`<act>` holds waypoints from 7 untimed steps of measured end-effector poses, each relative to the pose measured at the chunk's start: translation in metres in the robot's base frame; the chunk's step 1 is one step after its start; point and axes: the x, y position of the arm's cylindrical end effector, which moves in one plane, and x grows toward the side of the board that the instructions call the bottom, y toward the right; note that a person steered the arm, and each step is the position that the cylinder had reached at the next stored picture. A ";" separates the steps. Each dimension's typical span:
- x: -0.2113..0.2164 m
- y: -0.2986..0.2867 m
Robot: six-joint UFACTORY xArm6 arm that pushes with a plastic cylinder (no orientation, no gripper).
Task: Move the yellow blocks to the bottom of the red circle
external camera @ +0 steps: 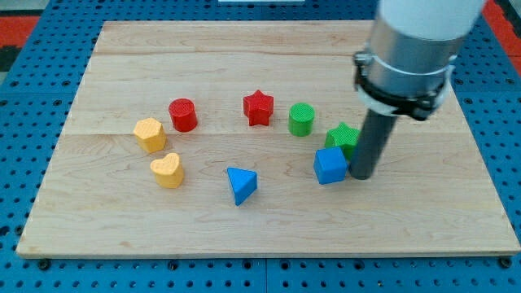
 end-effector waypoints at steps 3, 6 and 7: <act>0.076 -0.024; 0.068 -0.293; 0.053 -0.276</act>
